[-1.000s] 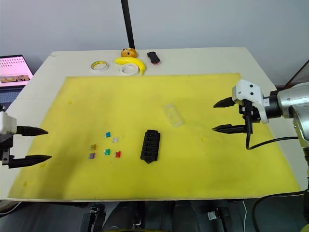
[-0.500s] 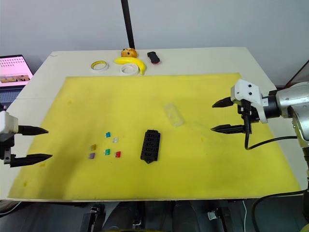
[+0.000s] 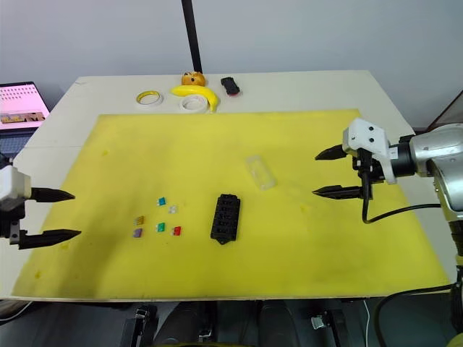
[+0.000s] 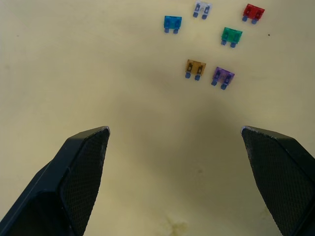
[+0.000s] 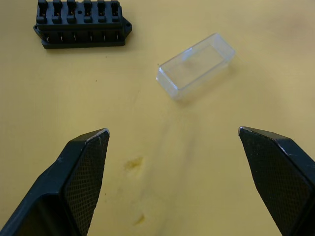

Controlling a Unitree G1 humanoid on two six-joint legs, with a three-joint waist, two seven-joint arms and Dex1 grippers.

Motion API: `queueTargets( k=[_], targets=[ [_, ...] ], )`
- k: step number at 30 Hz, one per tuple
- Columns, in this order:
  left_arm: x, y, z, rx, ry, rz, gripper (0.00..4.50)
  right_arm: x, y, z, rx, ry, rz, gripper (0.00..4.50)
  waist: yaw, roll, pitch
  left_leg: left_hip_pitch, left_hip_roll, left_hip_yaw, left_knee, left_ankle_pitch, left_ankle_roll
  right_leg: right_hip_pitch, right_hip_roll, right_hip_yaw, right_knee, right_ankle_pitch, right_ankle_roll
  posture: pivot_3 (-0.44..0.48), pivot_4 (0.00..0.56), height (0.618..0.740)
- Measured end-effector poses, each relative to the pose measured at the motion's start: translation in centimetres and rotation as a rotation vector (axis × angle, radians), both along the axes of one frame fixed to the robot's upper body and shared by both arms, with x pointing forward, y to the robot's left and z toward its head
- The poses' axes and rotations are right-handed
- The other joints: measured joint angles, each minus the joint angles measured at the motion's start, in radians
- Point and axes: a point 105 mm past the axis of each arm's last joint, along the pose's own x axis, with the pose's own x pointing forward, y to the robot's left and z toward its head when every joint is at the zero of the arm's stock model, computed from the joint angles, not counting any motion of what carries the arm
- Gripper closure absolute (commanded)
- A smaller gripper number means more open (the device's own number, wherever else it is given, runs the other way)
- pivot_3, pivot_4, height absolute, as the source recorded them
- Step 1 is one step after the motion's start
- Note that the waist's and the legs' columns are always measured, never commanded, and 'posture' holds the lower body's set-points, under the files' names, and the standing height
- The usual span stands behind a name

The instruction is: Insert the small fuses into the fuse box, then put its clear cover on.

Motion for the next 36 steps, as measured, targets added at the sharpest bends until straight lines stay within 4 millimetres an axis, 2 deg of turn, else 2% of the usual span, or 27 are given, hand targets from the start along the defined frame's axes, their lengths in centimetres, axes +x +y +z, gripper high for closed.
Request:
queueTargets(
  k=[4, 13, 17, 20, 23, 26, 30, 32, 34, 36],
  targets=[
    [0.2, -0.2, -0.1, -0.009, 0.007, -0.005, 0.0, 0.0, 0.3, 0.0, 0.004, -0.002, -0.002, 0.04, 0.0, 0.0, 0.0, -0.001, 0.0, 0.0, 0.0, 0.0, 0.0, 0.0, 0.0, 0.0, 0.0, 0.0, 0.0, 0.0, 0.15, 0.74],
    [0.4, -1.2, -0.8, -0.164, 0.114, 0.038, 0.0, -0.7, 4.5, 0.5, 0.073, -0.037, 0.104, 0.04, -0.001, 0.0, 0.0, -0.001, 0.0, 0.0, 0.0, 0.0, 0.0, -0.001, 0.0, 0.0, 0.0, 0.001, 0.002, 0.0, 0.15, 0.74],
    [0.2, -1.8, -1.3, -0.356, 0.248, 0.111, 0.0, -1.3, 7.5, 1.0, 0.102, -0.079, 0.202, 0.04, -0.002, 0.0, 0.0, -0.001, 0.0, 0.0, 0.0, 0.0, 0.0, -0.001, 0.0, 0.0, 0.0, 0.002, 0.003, 0.0, 0.15, 0.74],
    [0.1, -2.3, -3.1, -0.481, 0.4, 0.19, 0.0, -1.8, 10.2, 1.4, 0.121, -0.13, 0.289, 0.04, -0.001, 0.0, 0.0, -0.001, 0.0, 0.0, 0.0, 0.0, 0.0, -0.001, 0.001, 0.0, 0.0, 0.002, 0.003, 0.0, 0.15, 0.74],
    [0.5, -2.2, -4.5, -0.576, 0.514, 0.295, 0.0, -2.3, 12.0, 0.8, 0.122, -0.126, 0.352, 0.04, 0.004, -0.001, 0.0, -0.001, 0.0, 0.0, 0.0, 0.0, 0.0, -0.001, 0.002, 0.0, 0.0, 0.002, 0.003, 0.0, 0.15, 0.74],
    [0.7, -2.1, -5.0, -0.635, 0.59, 0.362, 0.0, -2.6, 13.3, 0.0, 0.121, -0.11, 0.39, 0.04, 0.017, -0.002, -0.001, -0.001, 0.0, 0.0, 0.001, 0.0, 0.0, -0.001, 0.002, 0.0, 0.0, 0.002, 0.004, 0.0, 0.15, 0.74],
    [0.9, -2.2, -5.3, -0.727, 0.688, 0.431, 0.0, -2.6, 13.8, 0.0, 0.122, -0.123, 0.397, 0.04, 0.026, -0.002, -0.001, -0.001, 0.0, 0.0, 0.001, 0.0, 0.0, -0.001, 0.002, 0.0, 0.001, 0.002, 0.004, 0.0, 0.15, 0.74],
    [0.9, -2.4, -5.3, -0.754, 0.722, 0.442, 0.52, -2.7, 13.9, 0.0, 0.122, -0.126, 0.399, 0.0, 0.024, -0.002, -0.001, -0.001, 0.0, 0.0, 0.001, 0.0, 0.001, -0.001, 0.002, 0.0, 0.001, 0.002, 0.004, 0.0, 0.15, 0.74],
    [0.6, -2.7, -5.4, -0.767, 0.755, 0.448, 1.29, -2.6, 13.9, 0.0, 0.121, -0.126, 0.398, 0.0, 0.023, -0.002, -0.001, -0.001, -0.001, 0.0, 0.001, 0.0, 0.001, -0.001, 0.002, 0.0, 0.0, 0.002, 0.004, 0.0, 0.15, 0.74],
    [0.7, -3.2, -5.3, -0.79, 0.777, 0.448, 1.29, -2.6, 13.8, 0.0, 0.12, -0.125, 0.395, 0.0, 0.023, -0.002, -0.001, -0.001, 0.0, 0.0, 0.001, 0.0, 0.001, -0.001, 0.002, 0.0, 0.001, 0.002, 0.004, 0.0, 0.15, 0.74]
  ],
)
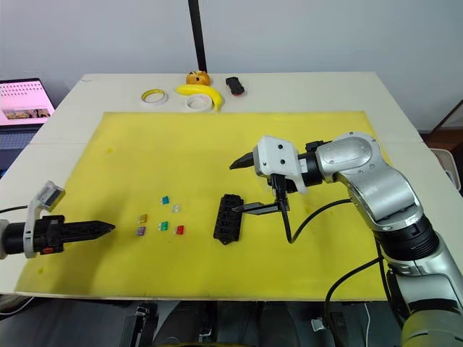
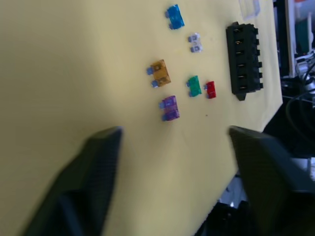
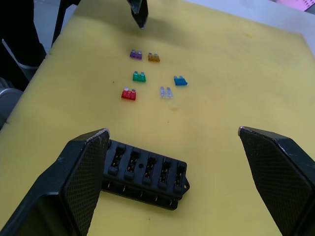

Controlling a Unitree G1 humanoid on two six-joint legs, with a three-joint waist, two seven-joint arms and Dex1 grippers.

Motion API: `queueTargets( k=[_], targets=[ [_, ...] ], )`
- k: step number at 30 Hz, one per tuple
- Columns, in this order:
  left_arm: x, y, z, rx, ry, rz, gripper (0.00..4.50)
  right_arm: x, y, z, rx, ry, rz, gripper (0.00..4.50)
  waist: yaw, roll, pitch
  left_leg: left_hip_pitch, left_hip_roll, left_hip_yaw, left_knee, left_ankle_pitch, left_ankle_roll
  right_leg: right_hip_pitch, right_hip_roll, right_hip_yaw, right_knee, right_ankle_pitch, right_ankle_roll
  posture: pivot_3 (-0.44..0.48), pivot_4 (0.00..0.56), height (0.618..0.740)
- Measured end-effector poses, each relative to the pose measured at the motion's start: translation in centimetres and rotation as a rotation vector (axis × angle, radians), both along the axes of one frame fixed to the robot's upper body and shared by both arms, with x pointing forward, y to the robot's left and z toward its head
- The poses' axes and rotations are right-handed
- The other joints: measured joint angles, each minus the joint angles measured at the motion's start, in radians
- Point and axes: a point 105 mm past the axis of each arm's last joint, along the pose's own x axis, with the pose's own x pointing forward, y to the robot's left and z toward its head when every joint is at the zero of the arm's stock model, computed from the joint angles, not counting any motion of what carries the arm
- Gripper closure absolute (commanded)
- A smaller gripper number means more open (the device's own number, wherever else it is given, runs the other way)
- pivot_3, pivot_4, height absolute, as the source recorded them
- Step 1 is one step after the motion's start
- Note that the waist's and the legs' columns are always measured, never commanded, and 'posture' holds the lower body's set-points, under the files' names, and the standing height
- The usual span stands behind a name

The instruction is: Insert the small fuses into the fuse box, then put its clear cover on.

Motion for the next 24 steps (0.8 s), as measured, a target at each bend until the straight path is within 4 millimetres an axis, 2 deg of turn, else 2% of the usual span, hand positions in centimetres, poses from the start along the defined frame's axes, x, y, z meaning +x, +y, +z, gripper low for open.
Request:
queueTargets(
  k=[8, 16, 24],
  targets=[
    [0.7, -1.6, 0.7, -0.049, 0.03, -0.015, 1.29, 0.1, -0.1, -0.2, -0.009, 0.002, -0.009, 0.0, -0.001, 0.0, 0.0, 0.0, 0.0, 0.0, 0.0, 0.0, 0.0, 0.0, 0.0, 0.0, 0.0, 0.0, 0.0, 0.0, 0.15, 0.74],
    [0.6, -2.3, -1.3, -0.037, 0.169, -0.044, 1.29, 0.1, -0.3, -0.2, -0.015, 0.009, -0.017, 0.0, 0.0, 0.0, 0.0, 0.0, 0.0, 0.0, 0.0, 0.0, 0.0, 0.0, 0.0, 0.0, 0.0, 0.0, 0.0, 0.0, 0.15, 0.74],
    [1.9, -2.7, -1.1, -0.04, 0.149, -0.066, 1.29, 0.0, -0.3, -0.2, -0.023, 0.006, -0.019, 0.0, 0.001, 0.0, 0.0, 0.0, 0.0, 0.0, 0.0, 0.0, 0.0, 0.0, 0.0, 0.0, 0.0, 0.0, 0.0, 0.0, 0.15, 0.74]
  ],
)
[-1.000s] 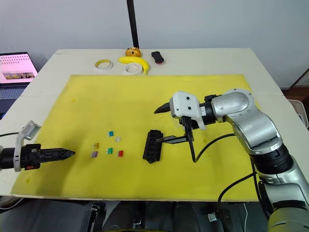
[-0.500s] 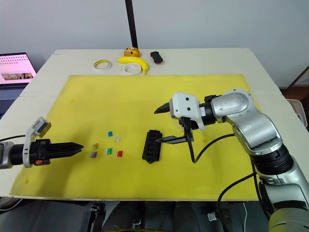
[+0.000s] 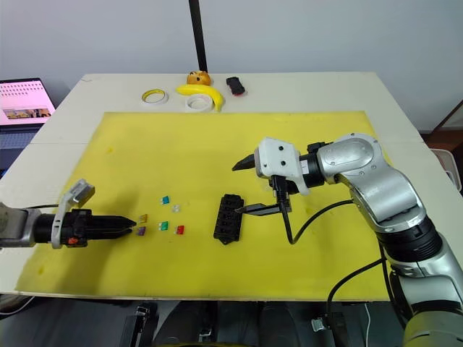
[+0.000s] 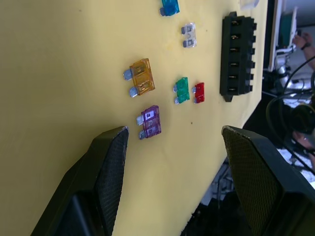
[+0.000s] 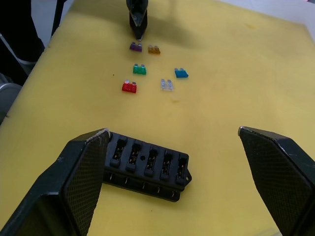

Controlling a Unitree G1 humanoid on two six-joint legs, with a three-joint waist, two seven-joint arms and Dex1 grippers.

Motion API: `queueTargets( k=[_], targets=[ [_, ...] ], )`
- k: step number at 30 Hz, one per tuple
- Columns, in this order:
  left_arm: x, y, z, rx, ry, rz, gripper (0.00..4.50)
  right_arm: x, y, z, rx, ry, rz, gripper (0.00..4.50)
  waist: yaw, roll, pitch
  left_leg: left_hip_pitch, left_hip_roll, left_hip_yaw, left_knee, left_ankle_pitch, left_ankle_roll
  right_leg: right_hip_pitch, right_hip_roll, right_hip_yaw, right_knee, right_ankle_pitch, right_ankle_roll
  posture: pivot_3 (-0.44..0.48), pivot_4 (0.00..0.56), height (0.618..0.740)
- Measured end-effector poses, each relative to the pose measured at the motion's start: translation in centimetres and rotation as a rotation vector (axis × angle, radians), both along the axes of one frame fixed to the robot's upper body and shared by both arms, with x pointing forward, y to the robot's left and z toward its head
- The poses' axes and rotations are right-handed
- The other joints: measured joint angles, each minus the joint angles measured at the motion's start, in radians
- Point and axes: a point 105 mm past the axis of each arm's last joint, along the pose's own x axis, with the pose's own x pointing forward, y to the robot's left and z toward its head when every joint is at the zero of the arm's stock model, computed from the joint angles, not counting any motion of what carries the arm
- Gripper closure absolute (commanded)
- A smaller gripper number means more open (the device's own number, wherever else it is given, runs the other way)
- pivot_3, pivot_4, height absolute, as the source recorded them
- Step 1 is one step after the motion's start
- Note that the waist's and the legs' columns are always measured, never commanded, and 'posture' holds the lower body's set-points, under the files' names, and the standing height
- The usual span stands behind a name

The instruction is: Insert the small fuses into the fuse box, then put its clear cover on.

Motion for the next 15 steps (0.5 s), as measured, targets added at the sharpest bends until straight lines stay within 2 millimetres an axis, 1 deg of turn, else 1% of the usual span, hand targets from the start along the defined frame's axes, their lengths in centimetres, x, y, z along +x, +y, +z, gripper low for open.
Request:
queueTargets(
  k=[6, 15],
  targets=[
    [0.2, -0.2, -0.5, 0.002, -0.008, -0.022, 1.29, -0.1, 0.0, 0.0, -0.006, 0.001, -0.005, 0.0, 0.0, 0.0, 0.0, 0.0, 0.0, 0.0, 0.0, 0.0, 0.0, 0.0, 0.0, 0.0, 0.0, 0.0, 0.0, 0.0, 0.15, 0.74],
    [0.1, -0.5, -0.7, 0.004, -0.023, -0.066, 1.29, -1.4, 0.4, 0.3, 0.01, 0.057, 0.037, 0.0, 0.001, 0.0, 0.0, 0.0, 0.0, 0.0, 0.0, 0.0, 0.0, 0.0, -0.001, 0.0, 0.0, 0.0, 0.0, 0.0, 0.15, 0.74]
  ],
)
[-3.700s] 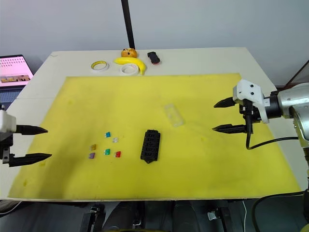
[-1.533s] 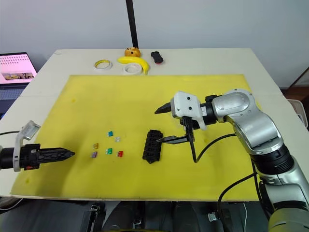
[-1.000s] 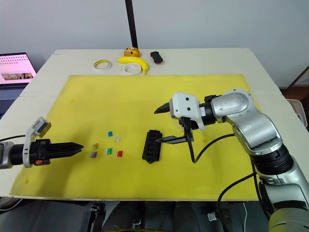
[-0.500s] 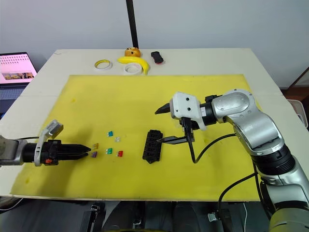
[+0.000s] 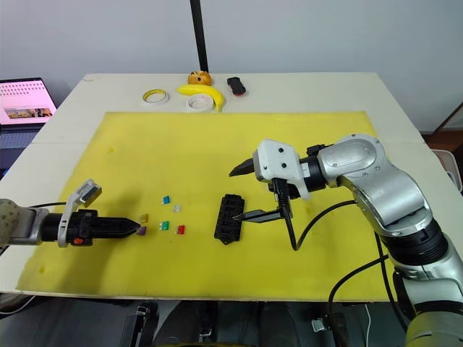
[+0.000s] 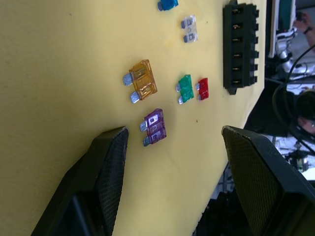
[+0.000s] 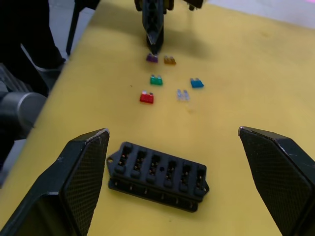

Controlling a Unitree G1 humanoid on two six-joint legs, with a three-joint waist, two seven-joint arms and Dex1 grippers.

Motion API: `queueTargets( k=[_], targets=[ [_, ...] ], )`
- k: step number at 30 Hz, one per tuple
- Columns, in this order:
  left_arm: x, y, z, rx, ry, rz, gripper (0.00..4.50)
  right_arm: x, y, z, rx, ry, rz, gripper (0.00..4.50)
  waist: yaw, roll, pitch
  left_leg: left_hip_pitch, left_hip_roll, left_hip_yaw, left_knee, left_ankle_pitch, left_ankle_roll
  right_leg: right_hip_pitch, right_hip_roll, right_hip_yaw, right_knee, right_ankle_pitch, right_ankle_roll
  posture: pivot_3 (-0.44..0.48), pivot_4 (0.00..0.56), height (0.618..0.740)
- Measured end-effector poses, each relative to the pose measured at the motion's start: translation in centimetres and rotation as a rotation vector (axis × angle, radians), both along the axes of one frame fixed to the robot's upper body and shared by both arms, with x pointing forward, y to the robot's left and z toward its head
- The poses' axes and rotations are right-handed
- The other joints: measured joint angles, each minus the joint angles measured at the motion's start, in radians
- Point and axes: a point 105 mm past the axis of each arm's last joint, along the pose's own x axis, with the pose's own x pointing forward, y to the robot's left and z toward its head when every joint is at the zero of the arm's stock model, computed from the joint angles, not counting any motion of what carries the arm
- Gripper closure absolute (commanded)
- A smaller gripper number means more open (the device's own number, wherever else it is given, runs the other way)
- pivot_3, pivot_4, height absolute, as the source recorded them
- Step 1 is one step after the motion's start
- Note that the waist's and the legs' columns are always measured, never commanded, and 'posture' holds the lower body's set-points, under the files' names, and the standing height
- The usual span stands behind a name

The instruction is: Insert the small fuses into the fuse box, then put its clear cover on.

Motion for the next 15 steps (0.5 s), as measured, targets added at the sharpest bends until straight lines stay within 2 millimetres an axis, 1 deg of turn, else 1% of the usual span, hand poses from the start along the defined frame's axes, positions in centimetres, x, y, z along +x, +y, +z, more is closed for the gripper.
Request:
queueTargets(
  k=[15],
  targets=[
    [0.28, -0.72, -0.08, -0.004, -0.027, -0.03, 1.29, -0.08, -0.05, 0.01, -0.007, -0.002, -0.002, 0.0, 0.004, 0.0, 0.0, 0.0, -0.001, 0.0, 0.0, 0.0, 0.0, 0.001, 0.0, 0.0, 0.0, 0.0, 0.0, 0.0, 0.15, 0.74]
  ],
)
